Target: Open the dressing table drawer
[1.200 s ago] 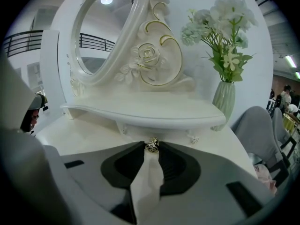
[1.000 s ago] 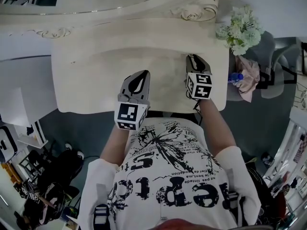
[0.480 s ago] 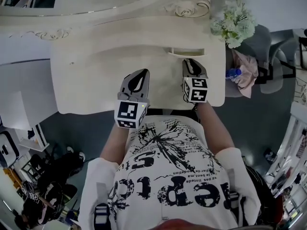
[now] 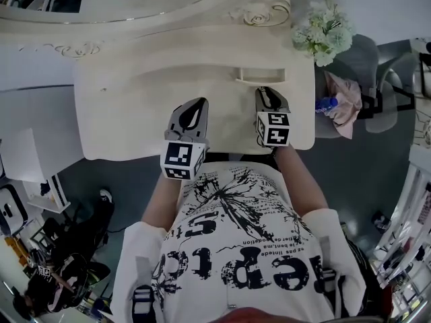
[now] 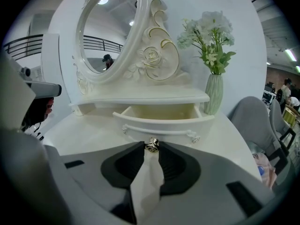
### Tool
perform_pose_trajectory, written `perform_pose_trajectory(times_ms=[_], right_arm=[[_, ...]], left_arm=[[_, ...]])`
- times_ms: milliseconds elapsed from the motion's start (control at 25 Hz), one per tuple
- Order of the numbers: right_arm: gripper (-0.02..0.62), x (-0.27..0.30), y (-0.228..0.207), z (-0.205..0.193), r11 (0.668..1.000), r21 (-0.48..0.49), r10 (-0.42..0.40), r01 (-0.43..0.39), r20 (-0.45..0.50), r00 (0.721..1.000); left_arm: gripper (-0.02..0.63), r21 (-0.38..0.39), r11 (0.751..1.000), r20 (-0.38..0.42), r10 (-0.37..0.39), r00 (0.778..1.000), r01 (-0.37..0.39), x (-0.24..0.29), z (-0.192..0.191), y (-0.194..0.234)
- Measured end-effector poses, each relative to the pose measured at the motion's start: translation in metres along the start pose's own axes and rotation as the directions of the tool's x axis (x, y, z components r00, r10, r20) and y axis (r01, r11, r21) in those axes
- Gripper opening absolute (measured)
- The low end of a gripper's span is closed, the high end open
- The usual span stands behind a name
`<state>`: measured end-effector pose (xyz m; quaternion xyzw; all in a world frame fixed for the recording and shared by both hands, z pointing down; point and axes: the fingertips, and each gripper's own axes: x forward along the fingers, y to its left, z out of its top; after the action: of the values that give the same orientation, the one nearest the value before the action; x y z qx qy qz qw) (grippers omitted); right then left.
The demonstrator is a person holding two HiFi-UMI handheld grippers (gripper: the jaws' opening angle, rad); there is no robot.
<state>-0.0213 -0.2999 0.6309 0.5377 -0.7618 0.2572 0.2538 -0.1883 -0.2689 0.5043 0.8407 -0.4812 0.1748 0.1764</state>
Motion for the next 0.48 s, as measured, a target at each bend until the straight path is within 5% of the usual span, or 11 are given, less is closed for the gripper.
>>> perform_pose_trajectory(times_ms=[240, 480], right_arm=[[0.120, -0.003, 0.003, 0.001, 0.999, 0.020, 0.039, -0.039, -0.024, 0.999], [0.118, -0.034, 0.002, 0.029, 0.998, -0.065, 0.011, -0.009, 0.044, 0.999]], left_arm=[[0.014, -0.012, 1.000, 0.002, 0.017, 1.000, -0.017, -0.004, 0.001, 0.002], [0.014, -0.012, 1.000, 0.026, 0.006, 1.000, -0.006, -0.004, 0.012, -0.005]])
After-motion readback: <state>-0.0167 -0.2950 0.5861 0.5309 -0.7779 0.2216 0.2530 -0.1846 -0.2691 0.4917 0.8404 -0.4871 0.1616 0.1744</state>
